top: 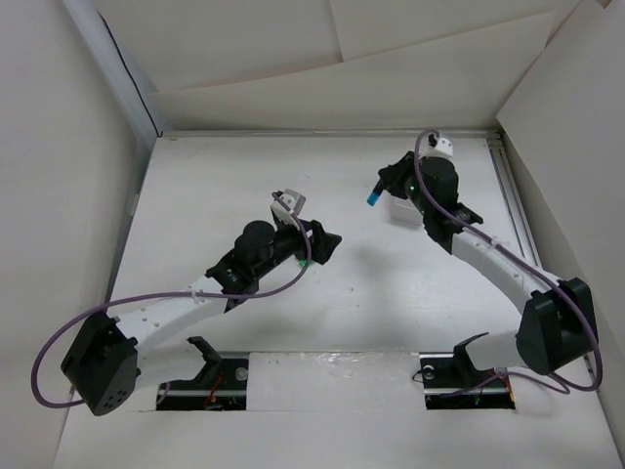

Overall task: Sort the stationery into containers
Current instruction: Place the stationery in the storage box.

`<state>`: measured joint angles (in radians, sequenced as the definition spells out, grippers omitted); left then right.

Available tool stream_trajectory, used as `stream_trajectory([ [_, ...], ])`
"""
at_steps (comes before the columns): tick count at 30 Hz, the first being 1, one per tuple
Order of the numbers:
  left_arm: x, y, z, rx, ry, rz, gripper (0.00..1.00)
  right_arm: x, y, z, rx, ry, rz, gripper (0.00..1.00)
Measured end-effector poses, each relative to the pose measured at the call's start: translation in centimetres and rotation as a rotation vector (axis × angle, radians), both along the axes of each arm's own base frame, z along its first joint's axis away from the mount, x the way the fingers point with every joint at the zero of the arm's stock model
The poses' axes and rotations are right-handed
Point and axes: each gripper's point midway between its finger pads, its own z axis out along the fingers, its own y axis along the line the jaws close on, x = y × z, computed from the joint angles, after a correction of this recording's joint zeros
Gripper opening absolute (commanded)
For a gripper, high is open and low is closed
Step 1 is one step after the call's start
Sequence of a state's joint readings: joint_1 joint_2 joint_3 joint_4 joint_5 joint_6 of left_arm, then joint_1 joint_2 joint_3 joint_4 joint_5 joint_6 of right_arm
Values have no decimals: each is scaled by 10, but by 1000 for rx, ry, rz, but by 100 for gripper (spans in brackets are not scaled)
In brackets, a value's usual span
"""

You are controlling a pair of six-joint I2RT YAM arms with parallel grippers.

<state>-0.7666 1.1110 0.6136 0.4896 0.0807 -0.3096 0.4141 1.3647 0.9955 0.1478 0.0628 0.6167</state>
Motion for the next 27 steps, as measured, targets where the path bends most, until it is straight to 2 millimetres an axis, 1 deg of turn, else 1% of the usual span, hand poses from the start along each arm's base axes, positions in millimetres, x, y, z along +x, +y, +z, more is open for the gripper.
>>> stream_trajectory([
  [2,0,1,1,-5,3,5,86,11,-30,0,-38,-15,-122,0],
  [6,-1,3,-1,-3,20,14,86,23,-76,-6,-109,-21,-322,0],
  [8,0,4,-4,5,31,25,86,28,-93,-9,-141,-18,-396,0],
  [10,1,7,-9,16,47,42,86,33,-109,-18,-181,-2,-473,0],
  [14,4,10,-18,43,75,70,86,46,-129,-39,-255,43,-581,0],
  [17,9,12,-27,70,101,100,85,55,-139,-55,-308,81,-642,0],
  [21,22,12,-38,117,136,153,82,62,-151,-73,-366,120,-704,0],
  [24,35,13,-53,182,181,207,80,63,-158,-80,-394,138,-733,0],
  [26,43,12,-63,222,205,238,76,62,-161,-82,-406,144,-750,0],
  [27,46,13,-69,243,220,253,72,61,-163,-82,-412,146,-760,0],
])
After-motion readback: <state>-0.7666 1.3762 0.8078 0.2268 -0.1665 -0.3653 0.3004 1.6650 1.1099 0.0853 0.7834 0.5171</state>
